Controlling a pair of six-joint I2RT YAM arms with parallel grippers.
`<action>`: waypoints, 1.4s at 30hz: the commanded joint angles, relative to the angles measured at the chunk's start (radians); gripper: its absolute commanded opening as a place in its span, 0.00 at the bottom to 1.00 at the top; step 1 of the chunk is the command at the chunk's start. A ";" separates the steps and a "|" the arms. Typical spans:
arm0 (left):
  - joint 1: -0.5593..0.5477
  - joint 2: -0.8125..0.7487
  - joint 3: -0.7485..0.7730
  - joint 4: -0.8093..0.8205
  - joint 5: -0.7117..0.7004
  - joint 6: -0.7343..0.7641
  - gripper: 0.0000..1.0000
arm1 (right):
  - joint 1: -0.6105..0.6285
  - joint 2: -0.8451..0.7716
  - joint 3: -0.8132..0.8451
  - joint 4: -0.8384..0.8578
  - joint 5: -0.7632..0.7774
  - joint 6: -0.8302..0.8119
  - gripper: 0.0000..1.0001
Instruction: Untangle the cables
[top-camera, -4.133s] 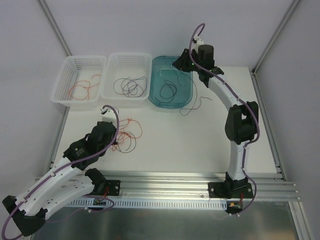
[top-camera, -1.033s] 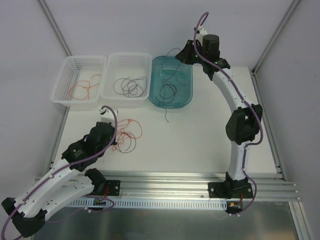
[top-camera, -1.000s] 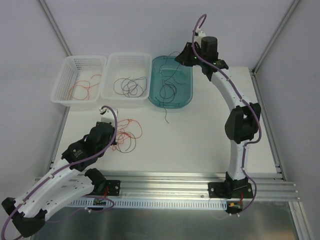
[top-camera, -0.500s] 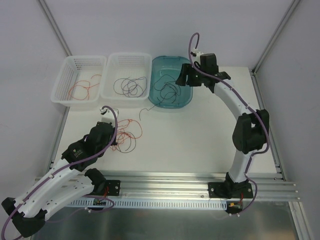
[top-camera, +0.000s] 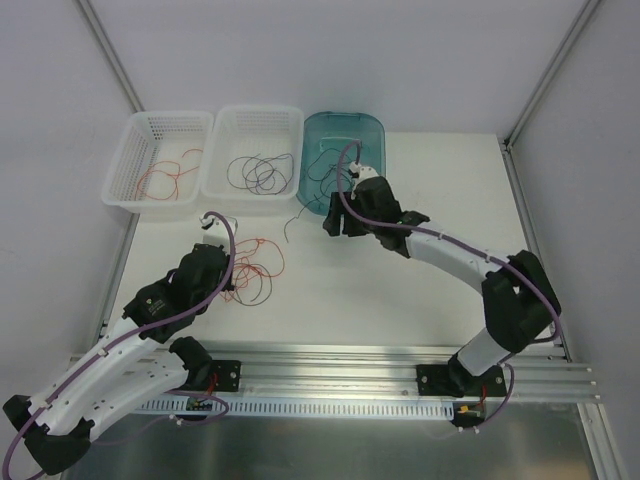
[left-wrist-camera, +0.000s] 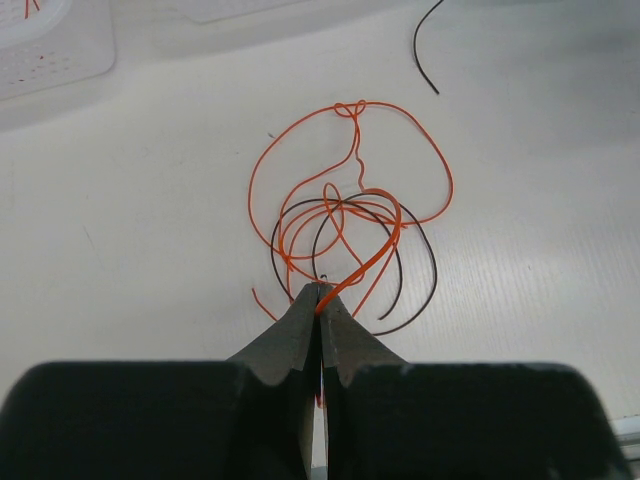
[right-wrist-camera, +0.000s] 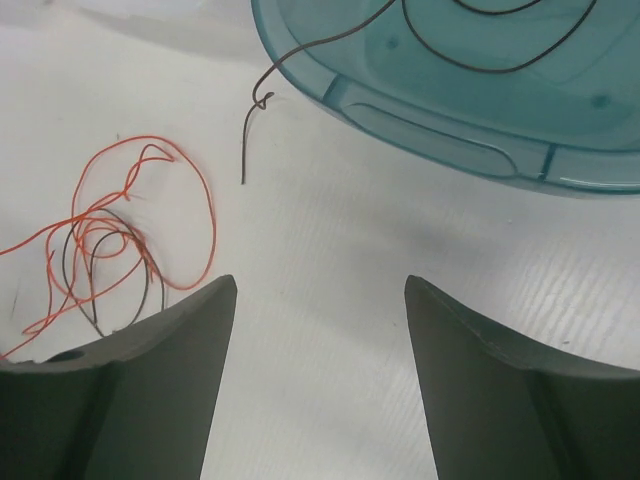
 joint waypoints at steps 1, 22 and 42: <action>0.006 -0.002 0.030 0.012 0.008 0.011 0.00 | 0.076 0.066 0.018 0.223 0.245 0.144 0.72; 0.008 0.007 0.029 0.015 0.002 0.015 0.01 | 0.261 0.563 0.448 0.251 0.766 0.313 0.58; 0.027 0.317 -0.187 0.388 -0.078 -0.373 0.06 | 0.280 0.575 0.373 0.243 0.724 0.405 0.47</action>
